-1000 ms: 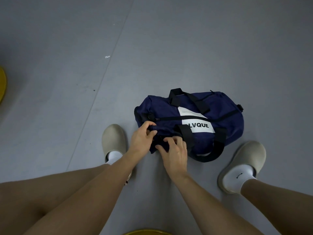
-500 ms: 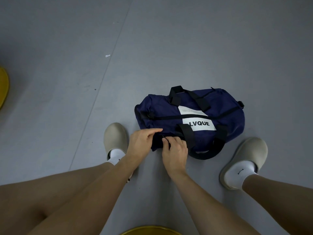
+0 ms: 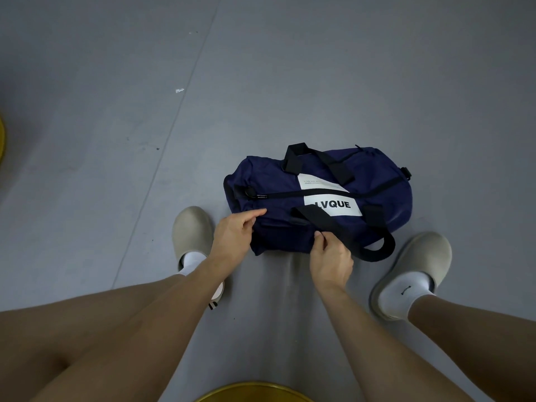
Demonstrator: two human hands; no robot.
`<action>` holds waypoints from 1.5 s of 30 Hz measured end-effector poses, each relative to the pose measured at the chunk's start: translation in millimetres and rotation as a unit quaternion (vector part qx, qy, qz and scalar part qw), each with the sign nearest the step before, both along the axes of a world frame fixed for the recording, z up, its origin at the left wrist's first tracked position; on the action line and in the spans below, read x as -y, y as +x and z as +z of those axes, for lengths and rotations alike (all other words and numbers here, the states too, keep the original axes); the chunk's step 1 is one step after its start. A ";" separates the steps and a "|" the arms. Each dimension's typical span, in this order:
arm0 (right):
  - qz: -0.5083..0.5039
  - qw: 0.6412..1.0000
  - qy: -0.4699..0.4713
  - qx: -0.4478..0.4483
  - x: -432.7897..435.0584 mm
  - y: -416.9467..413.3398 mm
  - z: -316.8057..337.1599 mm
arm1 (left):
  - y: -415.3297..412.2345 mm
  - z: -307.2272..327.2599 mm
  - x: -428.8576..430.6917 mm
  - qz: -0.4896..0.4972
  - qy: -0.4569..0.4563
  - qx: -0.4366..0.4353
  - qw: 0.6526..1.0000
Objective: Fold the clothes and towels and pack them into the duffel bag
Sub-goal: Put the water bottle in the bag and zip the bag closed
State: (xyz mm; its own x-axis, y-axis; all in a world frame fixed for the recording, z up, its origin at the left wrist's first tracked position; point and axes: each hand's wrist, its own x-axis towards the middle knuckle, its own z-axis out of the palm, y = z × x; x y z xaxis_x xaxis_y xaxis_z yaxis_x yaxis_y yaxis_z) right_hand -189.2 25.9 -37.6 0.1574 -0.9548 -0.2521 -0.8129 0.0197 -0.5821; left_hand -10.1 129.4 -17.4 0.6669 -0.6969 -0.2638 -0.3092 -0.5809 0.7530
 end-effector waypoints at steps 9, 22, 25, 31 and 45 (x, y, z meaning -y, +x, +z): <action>-0.010 1.000 -0.013 -0.022 22.4 -24.4 4.3 | -1.0 -1.4 3.4 0.000 0.015 0.044 0.999; 0.026 0.999 -0.011 -0.020 20.8 -42.7 5.0 | -18.5 -0.3 8.3 -0.031 0.082 0.128 0.988; 0.068 0.997 -0.001 -0.033 22.9 -46.4 9.2 | -21.3 -1.7 7.7 -0.029 0.085 0.158 0.983; 0.126 0.989 -0.066 -0.044 47.4 -43.7 37.8 | -24.7 -2.1 5.6 -0.024 0.088 0.192 0.977; 0.312 0.926 -0.211 0.022 186.9 -11.9 45.2 | -43.0 13.0 6.2 -0.082 0.246 0.238 0.936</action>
State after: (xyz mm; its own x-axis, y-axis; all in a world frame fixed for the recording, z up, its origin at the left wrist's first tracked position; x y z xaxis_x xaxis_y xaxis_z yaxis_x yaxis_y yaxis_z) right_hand -201.1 -161.0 7.6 0.7134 -0.6861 0.1425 -0.5641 -0.6829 -0.4642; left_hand -53.1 123.3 -4.5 0.6844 -0.6731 -0.2801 -0.6575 -0.7359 0.1618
